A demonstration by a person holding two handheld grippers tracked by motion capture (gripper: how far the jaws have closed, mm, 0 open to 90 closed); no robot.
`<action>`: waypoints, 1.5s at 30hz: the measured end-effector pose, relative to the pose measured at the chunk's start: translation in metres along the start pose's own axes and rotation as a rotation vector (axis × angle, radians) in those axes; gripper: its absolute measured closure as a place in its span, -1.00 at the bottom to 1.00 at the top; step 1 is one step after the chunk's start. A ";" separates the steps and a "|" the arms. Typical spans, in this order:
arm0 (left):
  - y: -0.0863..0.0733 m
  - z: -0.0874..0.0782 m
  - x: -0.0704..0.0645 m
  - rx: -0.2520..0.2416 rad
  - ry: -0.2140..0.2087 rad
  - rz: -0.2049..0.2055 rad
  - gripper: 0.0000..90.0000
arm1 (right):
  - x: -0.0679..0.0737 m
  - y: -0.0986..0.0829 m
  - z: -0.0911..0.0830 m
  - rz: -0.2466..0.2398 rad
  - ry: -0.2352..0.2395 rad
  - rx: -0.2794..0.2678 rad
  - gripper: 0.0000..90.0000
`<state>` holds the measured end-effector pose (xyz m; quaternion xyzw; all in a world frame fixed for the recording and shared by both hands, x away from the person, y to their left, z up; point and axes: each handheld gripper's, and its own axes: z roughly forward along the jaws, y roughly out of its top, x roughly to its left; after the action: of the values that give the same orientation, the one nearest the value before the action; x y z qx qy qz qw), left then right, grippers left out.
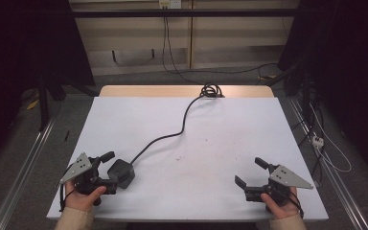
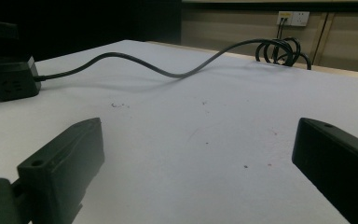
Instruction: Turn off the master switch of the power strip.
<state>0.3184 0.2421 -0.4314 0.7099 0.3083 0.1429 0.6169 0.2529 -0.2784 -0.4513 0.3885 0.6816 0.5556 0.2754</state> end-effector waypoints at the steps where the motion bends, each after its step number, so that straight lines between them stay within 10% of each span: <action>1: 0.000 0.000 0.000 0.000 0.000 0.005 -0.93 | 0.000 0.000 0.000 0.001 0.001 0.000 -0.96; 23: 0.006 -0.005 0.003 0.007 0.015 -0.003 -1.00 | -0.001 0.000 0.000 -0.001 -0.008 0.003 -0.96; 45: 0.013 -0.015 0.008 0.039 0.007 -0.001 -0.64 | -0.002 0.000 0.000 -0.001 -0.014 0.005 -0.96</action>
<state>0.3187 0.2584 -0.4177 0.7212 0.3136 0.1389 0.6018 0.2534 -0.2800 -0.4513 0.3928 0.6812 0.5509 0.2796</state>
